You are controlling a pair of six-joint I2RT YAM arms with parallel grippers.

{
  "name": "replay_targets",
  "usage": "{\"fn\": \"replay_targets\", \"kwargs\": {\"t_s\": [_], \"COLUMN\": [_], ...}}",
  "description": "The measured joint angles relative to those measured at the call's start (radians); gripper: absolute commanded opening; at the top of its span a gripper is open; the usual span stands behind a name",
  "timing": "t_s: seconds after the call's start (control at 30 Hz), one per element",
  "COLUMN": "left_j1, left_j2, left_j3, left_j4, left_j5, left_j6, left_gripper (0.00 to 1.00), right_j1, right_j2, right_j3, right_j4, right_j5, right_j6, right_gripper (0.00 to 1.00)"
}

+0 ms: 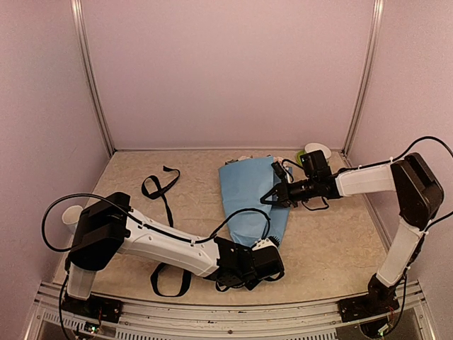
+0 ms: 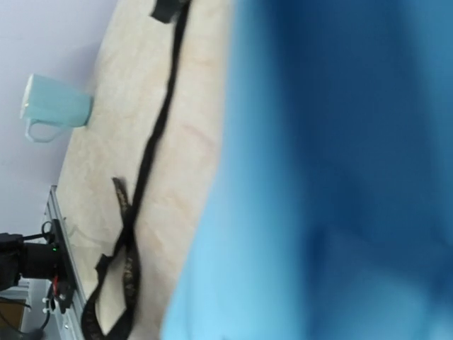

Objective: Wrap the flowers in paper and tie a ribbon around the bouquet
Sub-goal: Fold the two-thirds-folded wrapping paper at the center of the board, then press the fold line of the folded wrapping paper.

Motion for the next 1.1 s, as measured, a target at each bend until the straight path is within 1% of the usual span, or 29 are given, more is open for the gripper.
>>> {"fn": "replay_targets", "kwargs": {"t_s": [0.07, 0.1, 0.2, 0.23, 0.37, 0.5, 0.6, 0.73, 0.77, 0.8, 0.83, 0.87, 0.9, 0.93, 0.97, 1.0, 1.1], "left_j1": [0.000, 0.000, 0.000, 0.002, 0.007, 0.004, -0.003, -0.008, -0.008, -0.006, -0.003, 0.006, 0.020, 0.043, 0.072, 0.099, 0.169], "left_j2": [0.000, 0.000, 0.000, 0.000, -0.011, -0.048, -0.114, -0.239, -0.281, -0.321, -0.364, -0.403, -0.433, -0.447, -0.446, -0.433, -0.328], "left_j3": [0.000, 0.000, 0.000, 0.000, 0.000, -0.014, -0.053, -0.111, -0.130, -0.150, -0.175, -0.200, -0.220, -0.233, -0.236, -0.233, -0.198], "left_j4": [0.000, 0.000, -0.002, -0.004, -0.014, -0.005, 0.029, 0.108, 0.134, 0.164, 0.200, 0.234, 0.264, 0.286, 0.296, 0.299, 0.281], "left_j5": [0.000, 0.000, -0.002, -0.004, -0.007, 0.045, 0.129, 0.264, 0.301, 0.335, 0.367, 0.397, 0.421, 0.436, 0.444, 0.443, 0.398], "left_j6": [0.000, 0.000, 0.004, 0.001, 0.013, 0.050, 0.098, 0.160, 0.174, 0.184, 0.190, 0.192, 0.183, 0.172, 0.159, 0.148, 0.142], "left_gripper": [0.05, 0.09, 0.25, 0.32, 0.50, 0.54, 0.55, 0.56, 0.55, 0.52, 0.45, 0.35, 0.24, 0.15, 0.11, 0.09, 0.08], "right_j1": [-0.016, -0.021, -0.031, -0.034, -0.068, -0.100, -0.106, -0.106, -0.106, -0.106, -0.106, -0.106, -0.106, -0.106, -0.106, -0.106, -0.106], "right_j2": [0.000, 0.000, 0.000, 0.000, 0.037, 0.122, 0.171, 0.188, 0.188, 0.188, 0.188, 0.188, 0.188, 0.188, 0.188, 0.188, 0.188], "right_j3": [-0.015, -0.020, -0.021, -0.021, -0.027, -0.051, -0.057, -0.059, -0.059, -0.059, -0.059, -0.059, -0.059, -0.059, -0.059, -0.059, -0.059], "right_j4": [-0.004, -0.003, 0.009, 0.014, 0.042, 0.090, 0.115, 0.144, 0.151, 0.155, 0.157, 0.158, 0.160, 0.162, 0.165, 0.167, 0.171], "right_j5": [-0.010, -0.017, -0.026, -0.025, -0.037, -0.045, -0.047, -0.048, -0.049, -0.049, -0.049, -0.049, -0.050, -0.050, -0.050, -0.050, -0.051], "right_j6": [-0.009, -0.013, -0.036, -0.046, -0.076, -0.087, -0.088, -0.088, -0.088, -0.088, -0.088, -0.088, -0.088, -0.088, -0.088, -0.088, -0.088], "right_gripper": [0.00, 0.00, 0.00, 0.00, 0.00, 0.00, 0.00, 0.00, 0.00, 0.00, 0.00, 0.00, 0.00, 0.00, 0.00, 0.00, 0.00]}}
